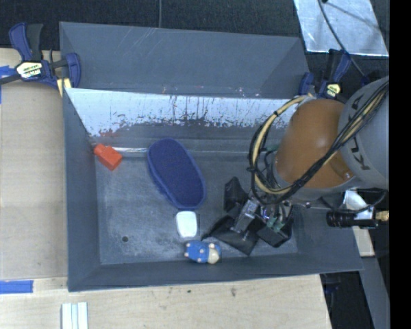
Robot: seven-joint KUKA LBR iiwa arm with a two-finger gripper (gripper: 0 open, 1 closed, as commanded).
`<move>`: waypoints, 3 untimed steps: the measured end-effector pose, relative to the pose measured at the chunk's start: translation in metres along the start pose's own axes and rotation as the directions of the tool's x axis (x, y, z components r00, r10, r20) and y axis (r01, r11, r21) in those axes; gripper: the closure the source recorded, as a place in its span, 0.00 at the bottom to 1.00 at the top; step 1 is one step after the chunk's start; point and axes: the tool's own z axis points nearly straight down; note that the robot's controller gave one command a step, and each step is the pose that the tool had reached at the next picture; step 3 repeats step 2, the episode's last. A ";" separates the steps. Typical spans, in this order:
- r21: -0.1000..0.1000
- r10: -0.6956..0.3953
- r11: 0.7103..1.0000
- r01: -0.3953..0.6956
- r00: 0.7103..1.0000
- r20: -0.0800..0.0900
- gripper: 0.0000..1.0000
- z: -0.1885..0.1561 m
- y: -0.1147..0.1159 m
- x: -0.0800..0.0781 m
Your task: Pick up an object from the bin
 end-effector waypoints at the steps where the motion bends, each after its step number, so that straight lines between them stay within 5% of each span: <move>1: 0.000 -0.001 1.000 0.001 1.000 0.000 1.00 -0.021 -0.001 0.000; 3: 0.000 -0.003 1.000 0.003 1.000 0.000 1.00 -0.041 -0.001 0.001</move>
Offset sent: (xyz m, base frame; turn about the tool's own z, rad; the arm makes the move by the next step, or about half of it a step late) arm 0.0000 0.0002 0.0220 0.0000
